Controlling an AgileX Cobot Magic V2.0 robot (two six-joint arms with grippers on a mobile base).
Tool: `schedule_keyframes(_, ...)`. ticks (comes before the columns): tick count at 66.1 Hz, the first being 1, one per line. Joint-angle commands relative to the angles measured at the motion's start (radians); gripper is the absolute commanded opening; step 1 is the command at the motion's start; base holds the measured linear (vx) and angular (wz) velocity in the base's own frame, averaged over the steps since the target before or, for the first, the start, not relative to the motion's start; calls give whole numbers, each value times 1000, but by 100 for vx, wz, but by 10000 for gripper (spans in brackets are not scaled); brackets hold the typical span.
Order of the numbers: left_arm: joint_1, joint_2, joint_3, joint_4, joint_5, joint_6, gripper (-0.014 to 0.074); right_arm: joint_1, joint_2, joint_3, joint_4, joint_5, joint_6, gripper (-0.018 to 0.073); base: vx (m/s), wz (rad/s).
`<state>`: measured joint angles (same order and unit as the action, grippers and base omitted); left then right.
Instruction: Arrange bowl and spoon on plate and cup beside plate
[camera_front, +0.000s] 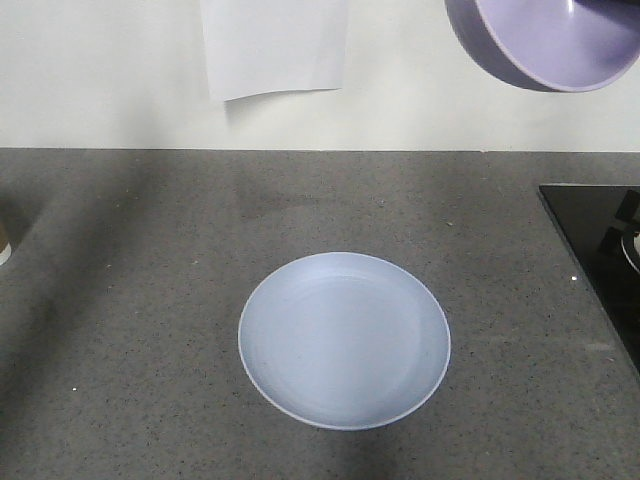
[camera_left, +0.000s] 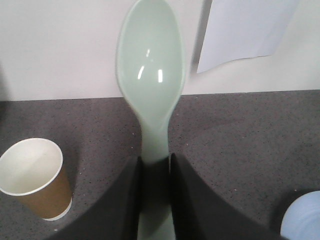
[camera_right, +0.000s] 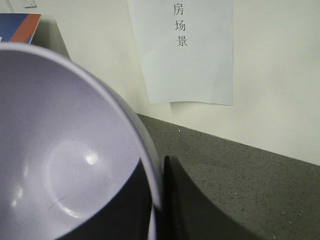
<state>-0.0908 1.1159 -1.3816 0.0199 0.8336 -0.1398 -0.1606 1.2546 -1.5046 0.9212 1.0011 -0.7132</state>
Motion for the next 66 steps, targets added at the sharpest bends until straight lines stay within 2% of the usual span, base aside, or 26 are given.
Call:
schedule_keyframes(1,-1,-17,-28,-7,-65,-6,-6,-2,-24,-29,57,-42,-8,-10,0,-1)
schedule_keyframes(66,-1,-17,-28,-7,-65,-6,-6,-2,-24,-29,57,-42,-8,-10,0,-1)
